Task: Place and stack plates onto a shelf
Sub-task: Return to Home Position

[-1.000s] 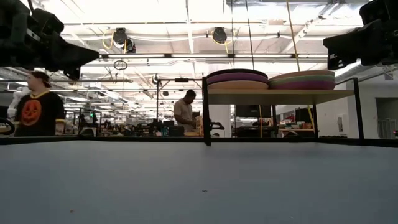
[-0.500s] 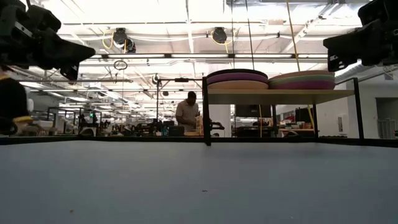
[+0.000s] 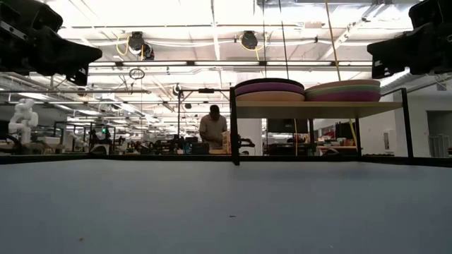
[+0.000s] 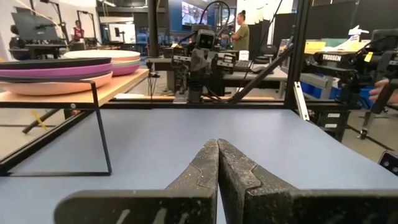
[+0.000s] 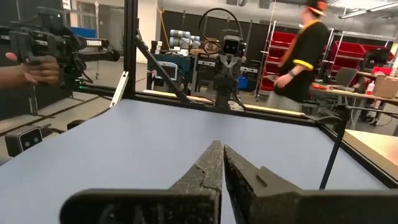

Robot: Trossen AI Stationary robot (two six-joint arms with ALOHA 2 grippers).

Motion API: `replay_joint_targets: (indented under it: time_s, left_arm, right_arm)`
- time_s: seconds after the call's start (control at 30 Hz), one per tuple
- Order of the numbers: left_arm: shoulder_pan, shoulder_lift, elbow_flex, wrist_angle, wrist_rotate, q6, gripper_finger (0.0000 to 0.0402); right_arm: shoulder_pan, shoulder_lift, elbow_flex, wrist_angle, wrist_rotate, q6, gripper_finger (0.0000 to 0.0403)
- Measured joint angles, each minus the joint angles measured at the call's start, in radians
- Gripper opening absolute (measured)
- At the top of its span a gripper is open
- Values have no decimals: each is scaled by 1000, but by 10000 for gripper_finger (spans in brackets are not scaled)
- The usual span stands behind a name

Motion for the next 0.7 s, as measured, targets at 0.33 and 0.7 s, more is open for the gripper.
replay_joint_targets:
  time_s: [0.33,0.7]
  left_arm:
    - [1,0,0,-2,0,43,3]
    - [1,0,0,-3,0,102,3]
  right_arm:
    - [0,0,0,0,0,0,0]
    - [0,0,0,0,-1,0,0]
